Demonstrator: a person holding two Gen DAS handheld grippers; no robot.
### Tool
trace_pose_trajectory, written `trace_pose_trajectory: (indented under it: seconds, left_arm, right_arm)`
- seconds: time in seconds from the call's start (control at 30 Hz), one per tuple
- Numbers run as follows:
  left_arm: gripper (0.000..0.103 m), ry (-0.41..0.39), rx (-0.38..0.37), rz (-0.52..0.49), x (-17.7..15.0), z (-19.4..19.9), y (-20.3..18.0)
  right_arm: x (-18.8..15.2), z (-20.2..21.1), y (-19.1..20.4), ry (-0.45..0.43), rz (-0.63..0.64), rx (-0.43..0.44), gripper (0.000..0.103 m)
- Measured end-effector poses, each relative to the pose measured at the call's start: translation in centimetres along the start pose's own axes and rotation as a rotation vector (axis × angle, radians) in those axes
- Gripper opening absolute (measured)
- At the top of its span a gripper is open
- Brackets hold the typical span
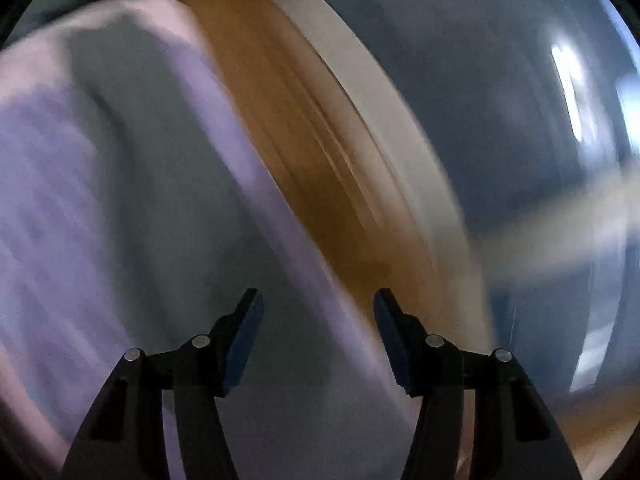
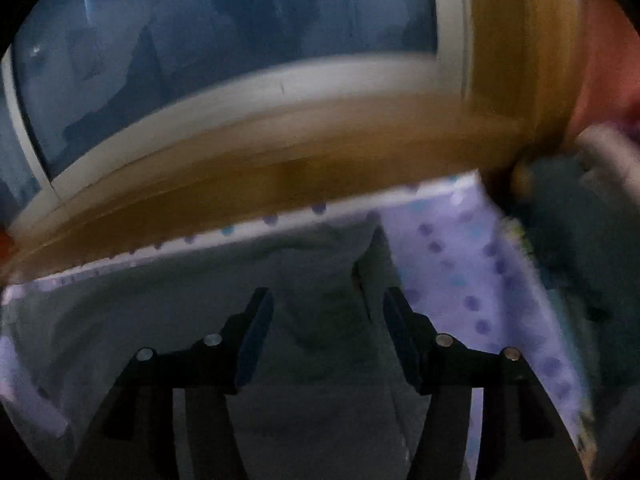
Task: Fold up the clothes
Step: 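Smooth the sweatpants flat with both grippers on the sheet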
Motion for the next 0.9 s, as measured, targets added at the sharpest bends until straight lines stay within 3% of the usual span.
trace_pose_trajectory:
  seconds: [0.03,0.07,0.13,0.17,0.3,0.47,0.5,0.53,0.6,0.67,0.77,0.9]
  left_arm:
    - [0.057,0.062,0.032,-0.072,-2.4,-2.5,-1.7]
    - [0.058,0.098,0.064,-0.102,-4.1,-4.2,-2.6]
    - [0.057,0.116,0.114,-0.075,-6.3,-6.4,-2.7]
    - [0.057,0.092,0.138,-0.059,-6.7,-6.7,-2.7]
    - [0.057,0.072,0.153,0.066,-5.7,-5.5,-2.0]
    - [0.057,0.029,0.204,0.146,-6.4,-3.9,-2.2]
    - [0.057,0.033,0.197,0.136,-7.2,-3.8,-3.0]
    - [0.057,0.027,0.19,0.108,-8.1,-3.7,-4.0]
    - [0.057,-0.012,0.17,-0.015,-10.1,-3.2,-7.3]
    - [0.058,-0.005,0.131,-0.249,-13.6,-3.8,-12.7]
    - [0.058,0.125,0.042,-0.567,-19.8,-5.6,-20.4]
    - [0.058,0.286,-0.05,-0.87,-28.2,-10.9,-29.3]
  right_arm:
    - [-0.1,-0.9,-0.1,0.019,0.049,-0.009,0.023]
    - [-0.2,-1.4,-0.2,0.025,0.083,-0.025,0.018]
    - [-0.2,-1.2,-1.2,0.018,0.057,0.005,0.005]
    - [-0.1,-1.0,-1.8,0.014,0.038,0.024,0.004]
    - [0.7,0.1,-5.4,-0.01,-0.054,0.091,0.002]
    - [0.9,-0.8,-5.6,0.015,-0.003,0.108,0.003]
    - [0.8,-1.0,-5.7,0.033,0.002,0.114,0.007]
    - [0.7,-1.2,-5.7,0.052,0.007,0.119,0.021]
    - [0.2,-0.1,-6.2,0.077,0.012,0.127,0.041]
    - [-1.3,3.5,-6.8,0.029,-0.011,0.193,0.043]
    - [-6.0,8.9,-7.2,-0.029,-0.019,0.208,0.057]
    - [-12.6,9.3,-6.5,0.068,0.026,0.096,0.057]
Point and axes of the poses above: each gripper's, at about its wrist camera, not at the fingertips, and z roughly against the way its jaws point, y to its left, x to its top, the point moved 8 cm from there along -z, roughly the way its jaws point, and after that the axes turned 10 degrees about y, right-handed, at the moved point
